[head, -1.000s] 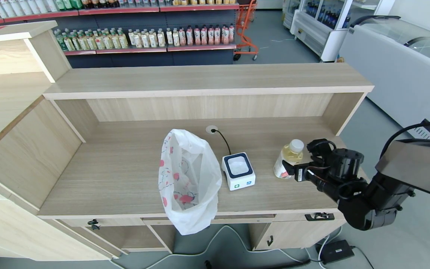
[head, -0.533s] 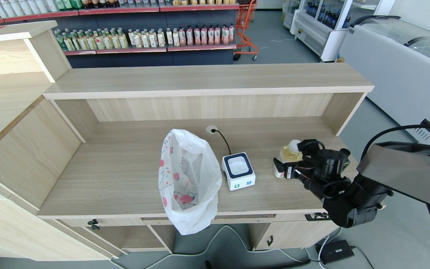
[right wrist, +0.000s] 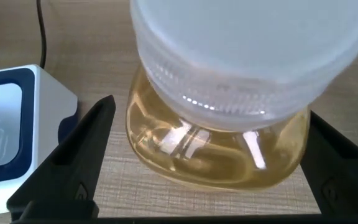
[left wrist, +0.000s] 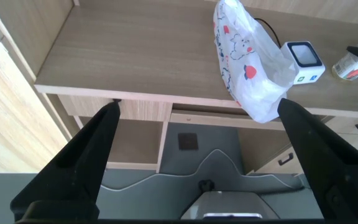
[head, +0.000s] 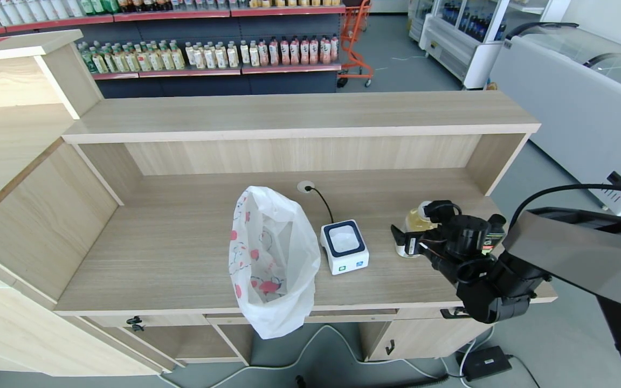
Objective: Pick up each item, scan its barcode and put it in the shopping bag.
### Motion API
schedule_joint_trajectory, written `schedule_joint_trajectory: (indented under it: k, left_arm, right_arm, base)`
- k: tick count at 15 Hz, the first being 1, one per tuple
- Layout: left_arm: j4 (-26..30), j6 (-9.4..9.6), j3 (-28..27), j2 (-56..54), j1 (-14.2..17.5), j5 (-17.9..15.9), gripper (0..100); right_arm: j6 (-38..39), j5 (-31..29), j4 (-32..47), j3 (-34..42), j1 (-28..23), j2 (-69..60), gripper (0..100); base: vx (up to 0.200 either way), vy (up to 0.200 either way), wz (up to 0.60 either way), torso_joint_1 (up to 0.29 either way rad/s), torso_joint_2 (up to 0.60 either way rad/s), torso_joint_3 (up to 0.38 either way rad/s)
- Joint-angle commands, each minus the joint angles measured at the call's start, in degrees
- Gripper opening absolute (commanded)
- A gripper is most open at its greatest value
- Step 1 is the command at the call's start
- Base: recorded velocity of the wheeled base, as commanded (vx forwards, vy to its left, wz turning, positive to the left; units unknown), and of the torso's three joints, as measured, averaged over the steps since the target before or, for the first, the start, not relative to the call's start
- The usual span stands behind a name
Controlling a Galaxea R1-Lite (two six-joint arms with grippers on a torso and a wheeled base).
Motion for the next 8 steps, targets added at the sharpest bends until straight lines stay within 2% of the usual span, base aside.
schedule_joint_trajectory:
  k: [1, 8]
  left_arm:
    - [0.0, -0.04, 0.0, 0.0, 0.0, 0.0, 100]
    - [-0.1, -0.04, 0.0, 0.0, 0.0, 0.0, 100]
  right_arm:
    - [-0.1, 0.0, 0.0, -1.1, -0.2, 0.7, 100]
    - [-0.5, -0.1, -0.1, -3.4, -1.4, 2.4, 100]
  base:
    - [0.000, 0.000, 0.00, 0.000, 0.00, 0.000]
    - [0.000, 0.000, 0.00, 0.000, 0.00, 0.000]
